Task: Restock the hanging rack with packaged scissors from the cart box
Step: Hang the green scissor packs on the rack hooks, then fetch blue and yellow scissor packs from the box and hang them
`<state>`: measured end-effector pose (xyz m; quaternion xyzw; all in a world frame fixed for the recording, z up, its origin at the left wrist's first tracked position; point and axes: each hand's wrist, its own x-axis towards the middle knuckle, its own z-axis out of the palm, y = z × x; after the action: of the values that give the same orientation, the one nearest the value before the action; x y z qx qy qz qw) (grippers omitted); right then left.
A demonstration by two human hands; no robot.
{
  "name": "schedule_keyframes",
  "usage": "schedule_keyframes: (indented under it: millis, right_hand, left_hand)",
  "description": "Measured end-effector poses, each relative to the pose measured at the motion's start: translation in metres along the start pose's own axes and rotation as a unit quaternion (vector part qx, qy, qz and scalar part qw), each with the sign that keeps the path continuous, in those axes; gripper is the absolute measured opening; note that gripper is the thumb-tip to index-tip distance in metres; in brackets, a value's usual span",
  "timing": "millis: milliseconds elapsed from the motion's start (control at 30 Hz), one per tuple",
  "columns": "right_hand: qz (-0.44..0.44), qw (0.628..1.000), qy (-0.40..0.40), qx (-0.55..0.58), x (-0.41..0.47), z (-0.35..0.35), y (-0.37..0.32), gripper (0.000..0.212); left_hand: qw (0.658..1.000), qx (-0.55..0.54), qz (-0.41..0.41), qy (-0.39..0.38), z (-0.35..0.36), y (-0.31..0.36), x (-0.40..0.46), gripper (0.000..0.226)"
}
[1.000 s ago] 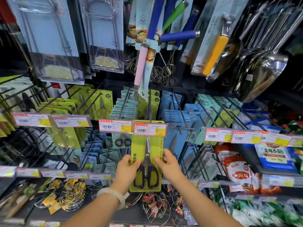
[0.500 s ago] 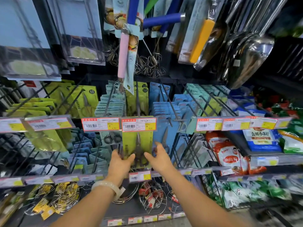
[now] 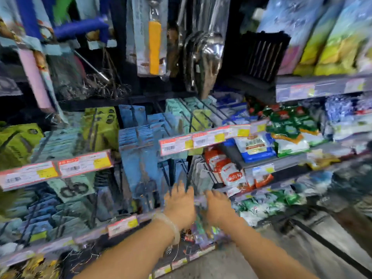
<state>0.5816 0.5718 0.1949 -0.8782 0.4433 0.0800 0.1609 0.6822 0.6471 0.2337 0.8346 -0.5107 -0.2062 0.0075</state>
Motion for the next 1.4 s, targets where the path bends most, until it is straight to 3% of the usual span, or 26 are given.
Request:
schedule_keyframes:
  millis: [267, 500, 633, 1133, 1400]
  right_hand:
    - [0.142, 0.988, 0.053, -0.023, -0.078, -0.046, 0.208, 0.066]
    - [0.297, 0.952, 0.06, 0.048, -0.156, -0.069, 0.368, 0.058]
    - [0.356, 0.929, 0.069, 0.075, -0.177, -0.077, 0.438, 0.059]
    - [0.501, 0.847, 0.101, 0.143, -0.148, -0.123, 0.721, 0.047]
    - [0.537, 0.789, 0.039, 0.296, -0.125, -0.079, 0.831, 0.05]
  left_hand:
    - [0.973, 0.109, 0.202, 0.025, 0.032, 0.223, 0.029, 0.07]
    - [0.936, 0.122, 0.325, -0.063, 0.069, 0.401, 0.02, 0.073]
    - [0.91, 0.144, 0.381, -0.075, 0.09, 0.479, 0.027, 0.07]
    - [0.861, 0.159, 0.47, -0.11, 0.133, 0.757, 0.166, 0.062]
    - [0.865, 0.193, 0.422, -0.19, 0.202, 0.832, 0.233, 0.059]
